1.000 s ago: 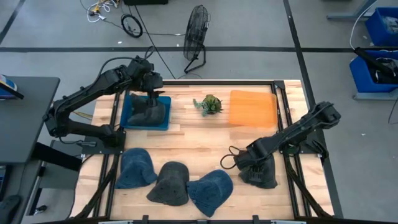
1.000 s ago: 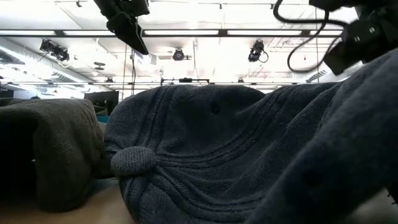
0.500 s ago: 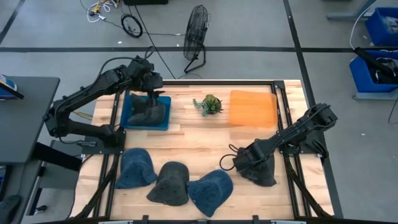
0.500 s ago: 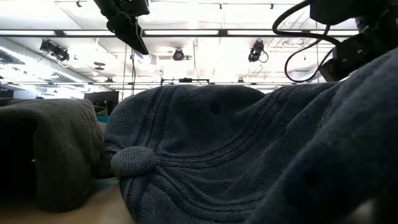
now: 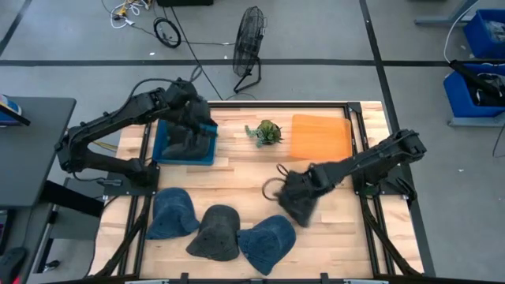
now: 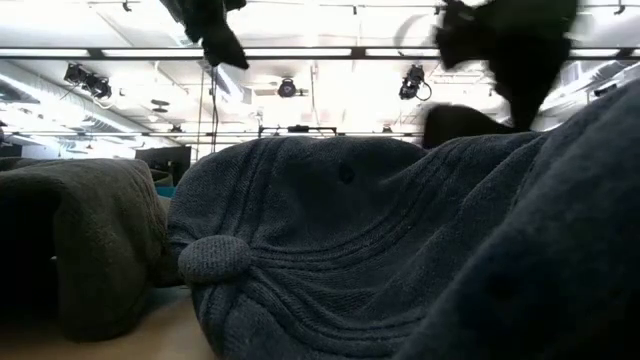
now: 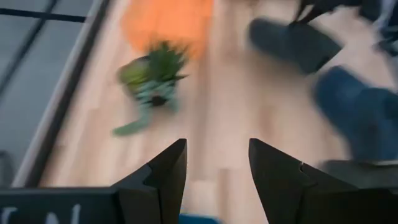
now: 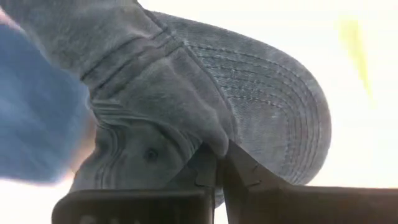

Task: Pick & Place hat
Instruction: Put the right black cap into the blue bin

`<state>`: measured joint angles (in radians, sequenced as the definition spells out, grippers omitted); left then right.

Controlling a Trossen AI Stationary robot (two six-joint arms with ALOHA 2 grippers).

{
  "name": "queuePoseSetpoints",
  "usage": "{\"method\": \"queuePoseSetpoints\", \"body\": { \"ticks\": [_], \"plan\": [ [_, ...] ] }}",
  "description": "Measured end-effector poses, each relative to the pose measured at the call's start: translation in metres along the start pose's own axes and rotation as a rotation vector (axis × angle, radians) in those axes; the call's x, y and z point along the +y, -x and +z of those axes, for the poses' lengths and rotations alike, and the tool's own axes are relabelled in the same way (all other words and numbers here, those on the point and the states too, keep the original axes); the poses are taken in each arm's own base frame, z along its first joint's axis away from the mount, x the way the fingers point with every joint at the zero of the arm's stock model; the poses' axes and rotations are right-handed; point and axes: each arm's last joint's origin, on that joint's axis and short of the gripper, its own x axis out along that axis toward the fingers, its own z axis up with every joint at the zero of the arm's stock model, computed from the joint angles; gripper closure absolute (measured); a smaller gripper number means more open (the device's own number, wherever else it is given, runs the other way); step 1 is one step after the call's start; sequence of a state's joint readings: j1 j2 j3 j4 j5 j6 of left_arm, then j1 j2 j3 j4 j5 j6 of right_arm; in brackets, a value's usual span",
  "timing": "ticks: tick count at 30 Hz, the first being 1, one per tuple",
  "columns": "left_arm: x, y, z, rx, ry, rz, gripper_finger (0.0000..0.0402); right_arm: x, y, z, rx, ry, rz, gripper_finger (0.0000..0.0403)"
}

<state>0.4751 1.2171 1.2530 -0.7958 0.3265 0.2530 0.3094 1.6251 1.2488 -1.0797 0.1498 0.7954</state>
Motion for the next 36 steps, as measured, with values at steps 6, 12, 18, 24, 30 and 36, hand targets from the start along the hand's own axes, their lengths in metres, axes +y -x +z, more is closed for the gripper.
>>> {"method": "queuePoseSetpoints", "body": {
  "ticks": [6, 12, 18, 24, 30, 36],
  "plan": [
    [-0.027, -0.007, 0.011, -0.05, 0.071, -0.089, 0.0225, -0.008, 0.024, 0.054, -0.311, 0.032, 0.09, 0.0394],
    [-0.061, -0.013, 0.021, -0.091, 0.056, -0.171, 0.0225, -0.022, 0.016, 0.097, -0.48, 0.067, 0.169, 0.0394],
    [-0.09, -0.015, 0.029, -0.164, -0.104, -0.139, 0.0225, -0.027, -0.017, 0.119, -0.457, 0.107, 0.175, 0.0394],
    [-0.097, -0.035, 0.028, -0.111, -0.142, -0.052, 0.0225, -0.033, -0.028, 0.131, -0.49, 0.085, 0.171, 0.0394],
    [-0.095, -0.068, 0.024, -0.018, -0.098, -0.002, 0.0225, -0.04, -0.013, 0.142, -0.613, 0.078, 0.19, 0.0394],
    [-0.093, -0.087, 0.021, 0.036, -0.093, 0.065, 0.0225, -0.044, -0.013, 0.145, -0.638, 0.093, 0.154, 0.0394]
  ]
}}
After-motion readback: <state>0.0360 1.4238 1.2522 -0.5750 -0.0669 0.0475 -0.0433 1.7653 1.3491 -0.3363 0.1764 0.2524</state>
